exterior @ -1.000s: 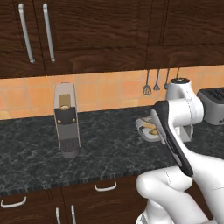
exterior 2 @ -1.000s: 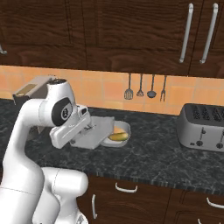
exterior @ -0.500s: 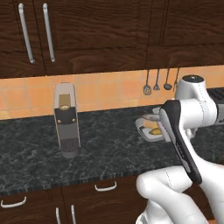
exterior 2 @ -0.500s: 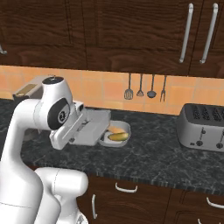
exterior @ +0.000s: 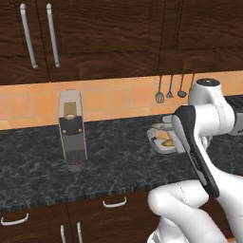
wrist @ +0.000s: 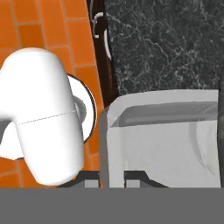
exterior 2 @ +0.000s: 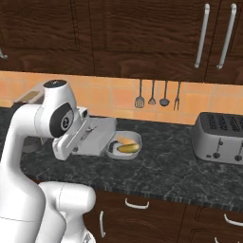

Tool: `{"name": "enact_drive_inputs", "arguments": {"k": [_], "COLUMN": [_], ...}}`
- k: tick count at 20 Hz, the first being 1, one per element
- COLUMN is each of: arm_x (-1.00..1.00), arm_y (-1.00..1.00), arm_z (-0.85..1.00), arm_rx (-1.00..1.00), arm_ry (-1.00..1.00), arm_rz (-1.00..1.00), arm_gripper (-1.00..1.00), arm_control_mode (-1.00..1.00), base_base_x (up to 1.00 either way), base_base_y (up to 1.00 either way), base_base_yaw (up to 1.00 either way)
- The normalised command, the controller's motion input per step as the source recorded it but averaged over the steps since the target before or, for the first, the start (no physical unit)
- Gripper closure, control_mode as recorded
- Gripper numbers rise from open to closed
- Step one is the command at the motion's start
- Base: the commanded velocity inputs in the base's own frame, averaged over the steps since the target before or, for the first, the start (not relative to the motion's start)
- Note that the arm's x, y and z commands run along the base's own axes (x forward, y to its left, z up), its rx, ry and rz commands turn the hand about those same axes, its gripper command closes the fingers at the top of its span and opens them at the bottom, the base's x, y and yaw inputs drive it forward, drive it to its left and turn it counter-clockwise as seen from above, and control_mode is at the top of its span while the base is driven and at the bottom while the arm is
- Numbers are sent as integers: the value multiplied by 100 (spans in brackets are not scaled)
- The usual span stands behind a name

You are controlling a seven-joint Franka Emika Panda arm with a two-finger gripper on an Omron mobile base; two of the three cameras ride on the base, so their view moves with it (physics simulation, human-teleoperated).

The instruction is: Take the meat container that has the fish and place it on the second highest rack of the freezer. Then take the vegetable container that has the squash and cucumber and place it on the highest rack of the freezer.

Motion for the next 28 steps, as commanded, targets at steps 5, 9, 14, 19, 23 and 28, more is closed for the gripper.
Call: {"name": "enact_drive_inputs", "arguments": {"k": [5, 9, 14, 19, 23, 28], "arm_x": [0, 0, 0, 0, 0, 0], "arm_y": [0, 0, 0, 0, 0, 0], "arm_z": [0, 0, 0, 0, 0, 0], "arm_rx": [0, 0, 0, 0, 0, 0], "arm_ry": [0, 0, 0, 0, 0, 0], "arm_rz": [0, 0, 0, 0, 0, 0], "arm_gripper": [100, 100, 100, 100, 100, 100], "arm_control_mode": [100, 100, 100, 100, 100, 100], "base_base_x": [-77, -59, -7, -5, -4, -6], "base_base_y": [1, 0, 0, 0, 0, 0], "base_base_yaw": [-8, -83, -100, -100, -100, -100]}}
